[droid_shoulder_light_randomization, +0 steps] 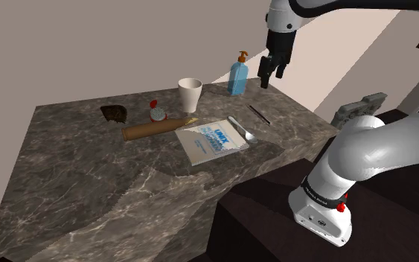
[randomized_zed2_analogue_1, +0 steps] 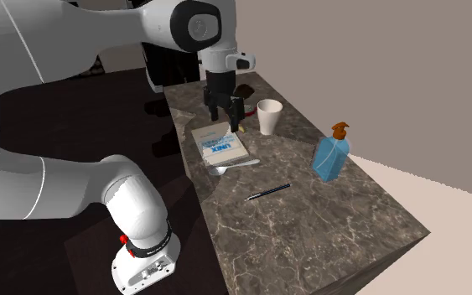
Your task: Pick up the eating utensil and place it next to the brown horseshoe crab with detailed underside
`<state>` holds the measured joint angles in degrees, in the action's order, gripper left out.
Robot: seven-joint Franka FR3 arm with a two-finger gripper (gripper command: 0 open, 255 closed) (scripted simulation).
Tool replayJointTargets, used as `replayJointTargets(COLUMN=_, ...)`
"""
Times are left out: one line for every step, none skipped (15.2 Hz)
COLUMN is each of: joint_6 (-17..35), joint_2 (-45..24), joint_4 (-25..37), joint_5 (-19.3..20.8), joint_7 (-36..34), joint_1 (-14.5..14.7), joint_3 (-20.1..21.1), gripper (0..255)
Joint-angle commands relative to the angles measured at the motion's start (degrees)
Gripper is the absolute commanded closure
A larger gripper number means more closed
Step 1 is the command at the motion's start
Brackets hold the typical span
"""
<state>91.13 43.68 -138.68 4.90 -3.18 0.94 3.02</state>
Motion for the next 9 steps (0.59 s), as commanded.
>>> replayJointTargets(joint_6=0.0, joint_2=0.0, joint_4=0.0, joint_5=0.0, joint_7=0.0, joint_1=0.0, joint_3=0.0, gripper=0)
replayJointTargets(joint_6=1.88, joint_2=-0.9, joint_4=-1.15, joint_5=-0.75, joint_7=-0.66, joint_1=-0.32, joint_3=-0.55, gripper=0)
replayJointTargets(joint_6=3.8, joint_2=-1.88, joint_4=-2.25, joint_5=-1.51, joint_7=-1.28, joint_1=-0.61, joint_3=-1.09, gripper=0)
replayJointTargets(joint_6=5.75, joint_2=-2.94, joint_4=-3.31, joint_5=-2.29, joint_7=-1.86, joint_1=-0.9, joint_3=-1.62, gripper=0)
replayJointTargets(joint_6=7.72, joint_2=-4.07, joint_4=-4.31, joint_5=-3.09, joint_7=-2.4, joint_1=-1.15, joint_3=-2.15, gripper=0)
replayJointTargets(joint_6=9.72, joint_2=-5.29, joint_4=-5.25, joint_5=-3.91, joint_7=-2.88, joint_1=-1.38, joint_3=-2.67, gripper=0)
replayJointTargets(joint_6=11.75, joint_2=-6.58, joint_4=-6.15, joint_5=-4.77, joint_7=-3.32, joint_1=-1.58, joint_3=-3.2, gripper=0)
replayJointTargets(joint_6=13.8, joint_2=-7.96, joint_4=-6.98, joint_5=-5.67, joint_7=-3.7, joint_1=-1.76, joint_3=-3.71, gripper=0)
replayJointTargets(joint_6=15.88, joint_2=-9.43, joint_4=-7.75, joint_5=-6.61, joint_7=-4.03, joint_1=-1.9, joint_3=-4.23, gripper=0)
